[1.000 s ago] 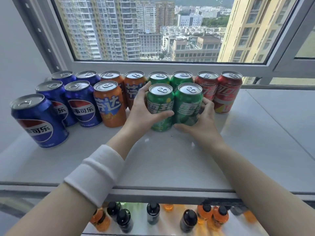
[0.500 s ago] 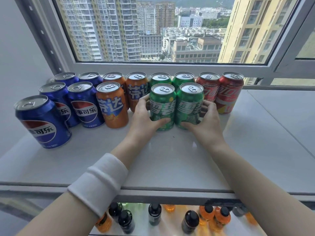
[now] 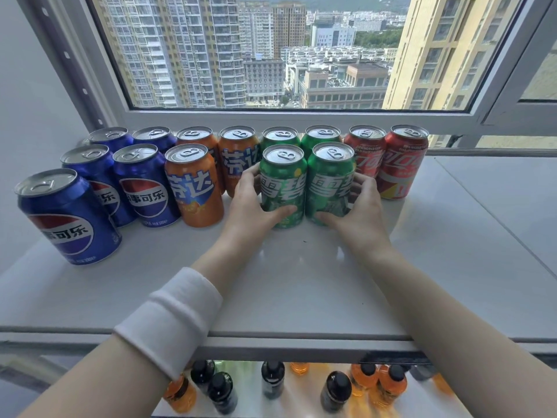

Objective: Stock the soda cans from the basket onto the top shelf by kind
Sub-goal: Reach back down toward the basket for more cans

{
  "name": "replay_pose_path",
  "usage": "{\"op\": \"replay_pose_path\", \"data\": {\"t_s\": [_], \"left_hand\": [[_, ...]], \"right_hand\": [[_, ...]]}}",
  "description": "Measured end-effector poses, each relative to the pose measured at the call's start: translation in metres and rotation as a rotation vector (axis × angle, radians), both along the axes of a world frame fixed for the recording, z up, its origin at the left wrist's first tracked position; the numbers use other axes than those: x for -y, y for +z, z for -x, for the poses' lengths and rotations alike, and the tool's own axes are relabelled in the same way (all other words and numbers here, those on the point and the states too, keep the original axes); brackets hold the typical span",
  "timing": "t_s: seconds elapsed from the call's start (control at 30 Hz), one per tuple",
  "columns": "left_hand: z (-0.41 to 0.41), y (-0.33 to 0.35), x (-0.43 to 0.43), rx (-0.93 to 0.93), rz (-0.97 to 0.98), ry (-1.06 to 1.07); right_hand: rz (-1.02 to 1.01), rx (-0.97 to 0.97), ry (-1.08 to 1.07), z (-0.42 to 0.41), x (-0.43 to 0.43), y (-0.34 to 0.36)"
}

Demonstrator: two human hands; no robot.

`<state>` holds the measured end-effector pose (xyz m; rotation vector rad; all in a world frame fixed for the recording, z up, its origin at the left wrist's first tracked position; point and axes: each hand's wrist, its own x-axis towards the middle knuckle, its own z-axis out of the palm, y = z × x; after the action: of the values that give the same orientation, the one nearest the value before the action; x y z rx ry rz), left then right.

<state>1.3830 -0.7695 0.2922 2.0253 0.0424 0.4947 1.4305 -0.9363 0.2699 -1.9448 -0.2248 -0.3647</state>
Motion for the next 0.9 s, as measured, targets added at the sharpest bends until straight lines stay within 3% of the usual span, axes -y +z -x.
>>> {"op": "replay_pose_path", "data": {"t_s": [0.3, 0.63, 0.9], "left_hand": [[0.005, 0.000, 0.006, -0.023, -0.061, 0.055], [0.043, 0.004, 0.015, -0.170, -0.203, 0.062], [0.092, -0.007, 0.029, -0.076, -0.362, 0.071]], "right_hand": [[0.037, -0.012, 0.009, 0.005, -0.001, -0.001], [0.178, -0.067, -0.030, 0.058, 0.011, 0.014], [0.375, -0.009, -0.092, 0.128, 0.023, 0.010]]}}
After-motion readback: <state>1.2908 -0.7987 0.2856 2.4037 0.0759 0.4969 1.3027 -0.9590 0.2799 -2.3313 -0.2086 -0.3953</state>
